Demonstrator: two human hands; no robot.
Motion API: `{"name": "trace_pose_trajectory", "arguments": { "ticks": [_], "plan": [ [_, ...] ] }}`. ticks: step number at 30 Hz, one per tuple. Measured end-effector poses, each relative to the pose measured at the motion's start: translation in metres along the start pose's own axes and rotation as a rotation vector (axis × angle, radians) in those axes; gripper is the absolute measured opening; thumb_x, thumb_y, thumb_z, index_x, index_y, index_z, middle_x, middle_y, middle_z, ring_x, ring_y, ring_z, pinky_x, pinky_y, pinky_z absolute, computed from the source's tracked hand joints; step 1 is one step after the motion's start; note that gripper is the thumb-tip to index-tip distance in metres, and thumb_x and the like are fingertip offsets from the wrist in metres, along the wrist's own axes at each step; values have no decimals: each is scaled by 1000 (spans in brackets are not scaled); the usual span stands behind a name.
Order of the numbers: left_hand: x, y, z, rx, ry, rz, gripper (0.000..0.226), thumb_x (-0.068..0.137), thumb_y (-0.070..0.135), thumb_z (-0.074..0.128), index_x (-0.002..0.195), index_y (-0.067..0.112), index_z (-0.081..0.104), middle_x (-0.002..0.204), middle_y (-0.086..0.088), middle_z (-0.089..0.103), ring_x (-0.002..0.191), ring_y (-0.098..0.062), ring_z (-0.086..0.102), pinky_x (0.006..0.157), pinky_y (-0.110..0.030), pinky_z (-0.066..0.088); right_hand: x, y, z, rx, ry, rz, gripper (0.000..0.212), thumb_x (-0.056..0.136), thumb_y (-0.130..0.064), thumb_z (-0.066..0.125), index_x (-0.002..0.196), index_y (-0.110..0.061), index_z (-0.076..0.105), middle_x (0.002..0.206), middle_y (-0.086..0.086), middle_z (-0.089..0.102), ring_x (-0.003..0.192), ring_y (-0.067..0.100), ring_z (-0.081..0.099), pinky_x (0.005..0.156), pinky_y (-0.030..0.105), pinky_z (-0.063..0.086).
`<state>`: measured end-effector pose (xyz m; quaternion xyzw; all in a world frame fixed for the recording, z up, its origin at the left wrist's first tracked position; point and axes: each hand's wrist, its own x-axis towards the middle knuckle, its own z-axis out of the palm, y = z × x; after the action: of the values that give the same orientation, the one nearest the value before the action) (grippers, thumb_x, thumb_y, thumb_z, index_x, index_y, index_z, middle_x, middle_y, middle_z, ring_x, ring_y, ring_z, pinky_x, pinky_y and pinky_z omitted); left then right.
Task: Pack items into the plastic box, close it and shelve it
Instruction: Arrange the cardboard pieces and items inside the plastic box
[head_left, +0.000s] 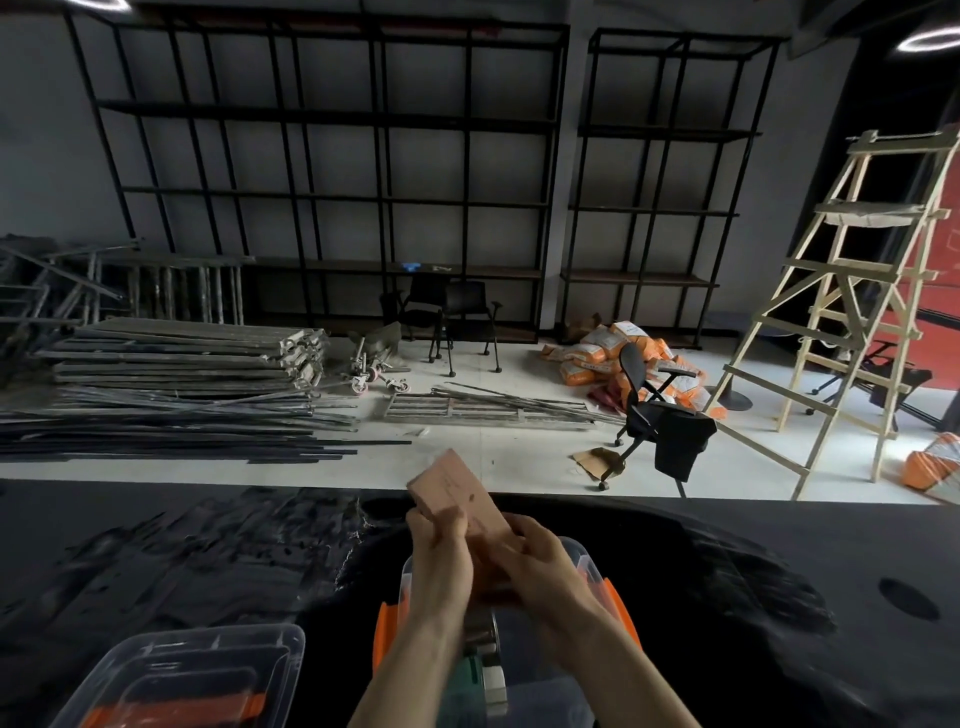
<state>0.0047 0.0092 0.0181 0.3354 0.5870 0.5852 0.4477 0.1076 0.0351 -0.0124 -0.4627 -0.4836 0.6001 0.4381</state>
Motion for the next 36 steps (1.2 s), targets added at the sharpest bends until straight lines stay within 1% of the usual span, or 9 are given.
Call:
{"name": "trace_pose_trajectory", "arguments": {
  "ticks": [2, 7, 11, 15, 19, 22, 24, 30, 36],
  "plan": [
    [-2, 3, 3, 10, 1, 41, 15, 101, 24, 42, 115, 17, 41, 106, -9, 65, 94, -24, 63, 79, -38, 53, -3, 0, 6, -52, -14, -9, 27, 93, -20, 68, 116, -8, 58, 106, 20, 75, 93, 37, 76, 79, 60, 61],
    [3, 9, -1, 17, -122, 118, 18, 101, 20, 46, 119, 22, 46, 111, -7, 67, 96, -19, 65, 74, -30, 51, -13, -8, 4, -70, -116, -27, 14, 102, -16, 55, 112, -7, 51, 83, 13, 74, 64, 23, 75, 55, 33, 60],
    [4, 10, -4, -146, -122, 89, 18, 99, 22, 52, 116, 27, 54, 99, -9, 72, 87, -24, 71, 72, -37, 57, -14, -10, -2, 135, -5, -14, 21, 96, -10, 66, 114, -1, 66, 94, 21, 78, 78, 33, 76, 67, 43, 64],
    [7, 13, -18, -50, -137, 182, 19, 87, 10, 68, 106, 12, 67, 94, -8, 75, 95, -27, 70, 80, -32, 55, -11, -16, -19, 310, 94, -53, 20, 92, -6, 68, 111, 1, 69, 91, 19, 77, 74, 25, 73, 60, 31, 58],
    [16, 17, -29, -124, -79, 201, 17, 84, 29, 71, 98, 20, 67, 103, -6, 72, 102, -25, 64, 95, -41, 49, -10, -26, -30, 195, 75, -146, 14, 94, -1, 64, 107, 0, 68, 89, 14, 76, 73, 18, 73, 58, 25, 55],
    [13, 19, -16, -56, -44, 273, 17, 94, 30, 61, 86, 16, 60, 82, 0, 62, 81, -17, 56, 72, -15, 46, -7, -26, -22, 144, 83, -146, 11, 98, -1, 59, 107, -1, 65, 97, 22, 74, 84, 30, 73, 62, 34, 58],
    [7, 19, -9, -4, 4, 324, 22, 96, 32, 56, 86, 12, 54, 75, 1, 56, 73, -17, 52, 66, -22, 44, -8, -28, -14, 183, 72, -140, 12, 97, -3, 58, 106, 1, 64, 103, 31, 71, 85, 36, 72, 62, 38, 58],
    [-3, 23, 1, -25, 122, 384, 45, 98, 44, 46, 79, 5, 39, 64, 0, 41, 55, -6, 35, 54, -17, 36, -12, -40, 15, 310, 285, -87, 67, 98, -55, 51, 90, 8, 70, 83, 30, 74, 65, 35, 69, 53, 37, 55],
    [7, 22, -3, -40, 282, 211, 11, 93, 14, 50, 90, 6, 57, 75, 1, 56, 67, -13, 49, 60, -28, 37, -13, -38, 22, 165, 408, -183, 35, 99, -29, 57, 70, -9, 52, 66, 13, 46, 54, 20, 46, 39, 22, 40]
  ]
}}
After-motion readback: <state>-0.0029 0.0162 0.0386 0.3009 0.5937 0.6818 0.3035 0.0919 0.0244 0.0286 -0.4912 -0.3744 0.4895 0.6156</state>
